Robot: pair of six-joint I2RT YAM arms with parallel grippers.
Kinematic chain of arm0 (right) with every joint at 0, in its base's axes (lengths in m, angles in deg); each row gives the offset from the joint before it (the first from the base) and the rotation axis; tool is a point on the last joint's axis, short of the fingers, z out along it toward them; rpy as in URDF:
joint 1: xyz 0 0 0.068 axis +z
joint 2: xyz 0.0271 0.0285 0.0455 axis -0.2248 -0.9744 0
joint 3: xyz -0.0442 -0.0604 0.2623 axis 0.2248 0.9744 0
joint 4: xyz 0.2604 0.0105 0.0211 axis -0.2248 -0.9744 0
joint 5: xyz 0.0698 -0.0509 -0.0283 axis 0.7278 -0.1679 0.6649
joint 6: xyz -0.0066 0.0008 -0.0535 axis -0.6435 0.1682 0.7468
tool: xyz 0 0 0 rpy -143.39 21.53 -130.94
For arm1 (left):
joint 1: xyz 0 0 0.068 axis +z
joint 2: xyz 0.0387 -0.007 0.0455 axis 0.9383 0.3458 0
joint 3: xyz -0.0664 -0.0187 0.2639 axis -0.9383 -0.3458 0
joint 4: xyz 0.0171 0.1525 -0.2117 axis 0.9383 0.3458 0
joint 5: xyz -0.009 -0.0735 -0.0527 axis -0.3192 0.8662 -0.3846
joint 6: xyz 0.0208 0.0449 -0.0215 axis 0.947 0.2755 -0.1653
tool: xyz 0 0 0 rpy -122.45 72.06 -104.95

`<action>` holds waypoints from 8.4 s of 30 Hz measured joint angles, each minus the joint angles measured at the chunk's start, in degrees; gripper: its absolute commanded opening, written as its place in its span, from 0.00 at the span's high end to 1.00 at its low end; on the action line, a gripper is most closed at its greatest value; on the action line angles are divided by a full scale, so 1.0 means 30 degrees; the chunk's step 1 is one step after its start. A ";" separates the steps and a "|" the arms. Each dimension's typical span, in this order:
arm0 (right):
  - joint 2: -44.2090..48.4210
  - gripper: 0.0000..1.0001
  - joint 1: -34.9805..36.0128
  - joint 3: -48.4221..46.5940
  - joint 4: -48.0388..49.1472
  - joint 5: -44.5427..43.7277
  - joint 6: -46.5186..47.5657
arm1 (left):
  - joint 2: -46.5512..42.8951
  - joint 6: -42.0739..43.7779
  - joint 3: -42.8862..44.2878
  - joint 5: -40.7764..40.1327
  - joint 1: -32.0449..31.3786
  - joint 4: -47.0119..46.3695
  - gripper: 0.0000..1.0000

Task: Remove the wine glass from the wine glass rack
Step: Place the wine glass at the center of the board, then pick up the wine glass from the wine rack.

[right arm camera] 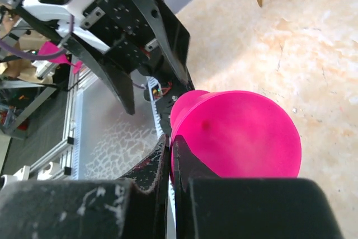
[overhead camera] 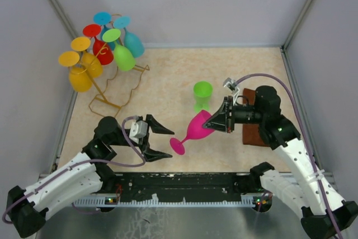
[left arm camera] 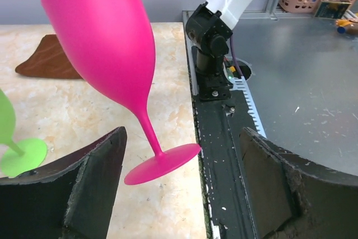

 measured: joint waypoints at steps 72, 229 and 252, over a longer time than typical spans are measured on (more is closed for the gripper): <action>-1.3245 0.94 -0.0809 -0.6666 -0.2025 -2.0283 0.4954 | -0.1632 -0.5166 0.1843 -1.2772 0.0015 0.3650 0.00; 0.6462 0.01 -0.0801 0.1909 -0.1275 -1.3835 -0.3213 | 1.7085 -0.7810 2.4808 -0.6666 1.8243 1.3646 0.28; 0.6543 0.01 -0.0801 0.1909 -0.1290 -1.3952 -0.3220 | 1.7864 -0.8976 2.4800 -0.6936 1.8251 1.2320 0.44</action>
